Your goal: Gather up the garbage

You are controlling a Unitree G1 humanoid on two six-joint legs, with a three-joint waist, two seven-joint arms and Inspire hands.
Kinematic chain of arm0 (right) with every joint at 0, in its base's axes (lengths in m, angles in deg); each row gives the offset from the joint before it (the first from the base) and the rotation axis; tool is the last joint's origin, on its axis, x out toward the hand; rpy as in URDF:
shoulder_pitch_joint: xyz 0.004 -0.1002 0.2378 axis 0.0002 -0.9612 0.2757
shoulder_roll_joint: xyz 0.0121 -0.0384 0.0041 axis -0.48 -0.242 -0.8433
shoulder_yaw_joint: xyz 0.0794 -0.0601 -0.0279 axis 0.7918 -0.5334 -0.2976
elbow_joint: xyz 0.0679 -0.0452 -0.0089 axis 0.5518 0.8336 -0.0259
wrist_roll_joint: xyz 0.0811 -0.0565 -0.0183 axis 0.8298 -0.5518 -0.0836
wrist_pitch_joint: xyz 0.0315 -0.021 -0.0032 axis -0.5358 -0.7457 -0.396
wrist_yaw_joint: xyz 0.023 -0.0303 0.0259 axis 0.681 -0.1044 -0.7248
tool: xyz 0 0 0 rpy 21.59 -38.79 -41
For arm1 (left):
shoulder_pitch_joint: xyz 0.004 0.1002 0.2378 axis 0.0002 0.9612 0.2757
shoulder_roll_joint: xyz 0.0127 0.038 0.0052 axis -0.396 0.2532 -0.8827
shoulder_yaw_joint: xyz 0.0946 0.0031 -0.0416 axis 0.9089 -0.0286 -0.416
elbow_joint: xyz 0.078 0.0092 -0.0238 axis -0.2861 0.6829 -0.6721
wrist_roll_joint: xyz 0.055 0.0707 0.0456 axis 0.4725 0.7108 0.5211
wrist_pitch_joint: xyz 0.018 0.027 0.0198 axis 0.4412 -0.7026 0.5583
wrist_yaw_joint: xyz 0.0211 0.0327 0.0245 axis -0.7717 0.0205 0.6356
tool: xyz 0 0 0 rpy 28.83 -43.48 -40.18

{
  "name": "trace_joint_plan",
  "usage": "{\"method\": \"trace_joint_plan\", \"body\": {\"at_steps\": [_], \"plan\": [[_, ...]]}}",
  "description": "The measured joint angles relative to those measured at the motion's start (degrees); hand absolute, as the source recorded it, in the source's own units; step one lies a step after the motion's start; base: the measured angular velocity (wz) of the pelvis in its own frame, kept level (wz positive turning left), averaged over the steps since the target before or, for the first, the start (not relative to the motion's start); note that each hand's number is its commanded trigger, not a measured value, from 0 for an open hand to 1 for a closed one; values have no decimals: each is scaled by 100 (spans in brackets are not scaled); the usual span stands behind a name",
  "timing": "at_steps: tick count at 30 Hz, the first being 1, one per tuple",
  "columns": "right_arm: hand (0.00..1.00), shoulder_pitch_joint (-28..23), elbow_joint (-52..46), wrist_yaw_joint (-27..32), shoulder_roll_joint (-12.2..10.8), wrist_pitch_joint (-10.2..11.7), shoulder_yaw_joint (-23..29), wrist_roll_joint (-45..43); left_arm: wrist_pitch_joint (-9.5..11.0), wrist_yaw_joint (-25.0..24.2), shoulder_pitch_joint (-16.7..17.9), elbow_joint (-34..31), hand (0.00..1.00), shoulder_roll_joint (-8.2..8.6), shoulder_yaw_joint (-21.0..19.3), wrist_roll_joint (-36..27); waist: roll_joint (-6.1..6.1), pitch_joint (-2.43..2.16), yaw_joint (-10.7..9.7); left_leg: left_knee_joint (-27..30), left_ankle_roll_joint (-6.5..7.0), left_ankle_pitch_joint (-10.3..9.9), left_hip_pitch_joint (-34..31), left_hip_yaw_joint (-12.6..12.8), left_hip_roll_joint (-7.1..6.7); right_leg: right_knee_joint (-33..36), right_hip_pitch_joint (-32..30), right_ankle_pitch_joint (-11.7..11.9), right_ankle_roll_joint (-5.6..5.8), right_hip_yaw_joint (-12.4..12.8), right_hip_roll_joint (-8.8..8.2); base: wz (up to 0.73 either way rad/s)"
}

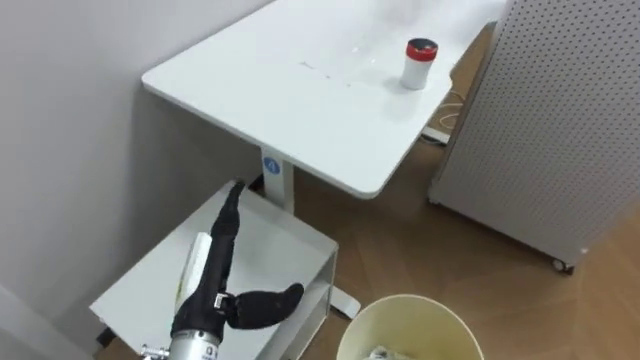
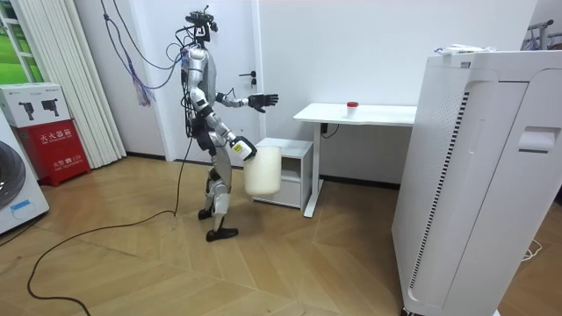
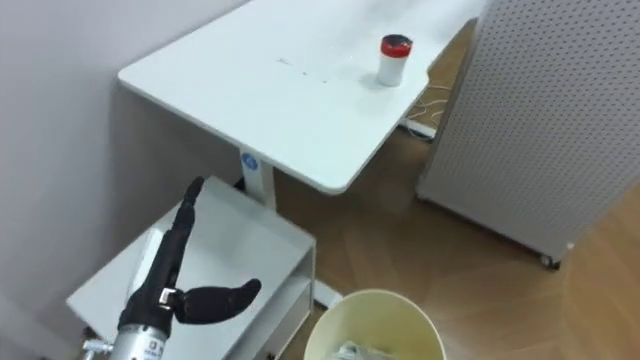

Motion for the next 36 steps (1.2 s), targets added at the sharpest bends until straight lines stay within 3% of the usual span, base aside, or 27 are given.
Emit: {"method": "trace_joint_plan", "body": {"at_steps": [2, 6, 10, 12, 14, 20, 25, 28, 31, 32, 34, 36], "plan": [[100, -70, -117, -60, -1, -20, 20, 31, 3, 67, 199, -261, 0, 5, -157, -1, 4, -2, 99, -61, 2, -1, 191, 194, 10, 2, 16, 58, -20, -42, 12, -90], [100, -98, -139, -206, -35, -44, 9, -9, 3, 226, 306, -421, 0, 2, -365, 6, 72, -26, 185, -100, 20, -102, 562, 333, 71, -4, 111, 227, -153, -700, -21, -87], [100, -91, -139, -322, -53, -45, 30, -271, 4, 248, 312, -793, 0, 14, -376, 69, 119, -55, 159, -483, 17, -182, 753, 555, 92, -117, 57, 414, -173, -835, 22, -48], [100, -67, -141, -433, -67, -47, 89, -604, 5, 342, 369, -930, 0, 16, -512, 238, 152, -50, 354, -670, 18, -167, 838, 938, 163, -324, 4, 712, -312, -1331, -6, -95], [100, -59, -140, -494, -95, -49, 88, -687, 4, 415, 380, -931, 0, 13, -615, 245, 167, -53, 411, -693, 21, -163, 905, 1114, 172, -384, 28, 791, -399, -1671, -56, -60], [100, -61, -138, -654, -94, -49, 89, -877, 4, 465, 403, -1142, 0, 14, -633, 243, 134, -48, 269, -809, 58, -103, 973, 1121, 77, -430, 51, 825, -376, -1699, -113, -5], [100, -39, -168, -726, -92, -47, 89, -919, 4, 564, 422, -1305, 0, 12, -637, 239, 107, -42, 229, -878, 49, -78, 1098, 1120, 111, -493, 153, 821, -368, -1728, -52, -4], [100, -3, -168, -742, -92, -46, 88, -962, 4, 605, 421, -1305, 0, 9, -640, 226, 54, -9, 214, -828, 47, -77, 1160, 1132, 137, -468, 169, 773, -373, -1741, -36, -1], [100, -9, -206, -741, -93, -46, 77, -1038, -3, 604, 422, -1299, 0, 9, -666, 180, -4, 31, 262, -589, 39, -81, 1150, 1272, 230, -479, 238, 716, -457, -1950, -14, -18], [100, -10, -227, -743, -91, -46, 77, -1038, -7, 588, 423, -1287, 0, 9, -672, 110, 3, 43, 276, -313, 14, -96, 1108, 1282, 306, -496, 318, 682, -504, -2064, -14, -29], [100, -15, -227, -746, -79, -47, 75, -1077, -14, 548, 438, -1279, 0, 11, -674, 14, 14, 48, 278, 207, 12, -97, 1009, 1248, 404, -452, 419, 559, -549, -2046, -3, -25], [100, -18, -245, -743, -66, -47, 75, -1111, -12, 531, 467, -1213, 0, 8, -677, -73, 77, 65, 273, 1338, -57, -34, 646, 992, 556, -237, 442, 267, -660, -1811, 37, -27]]}}
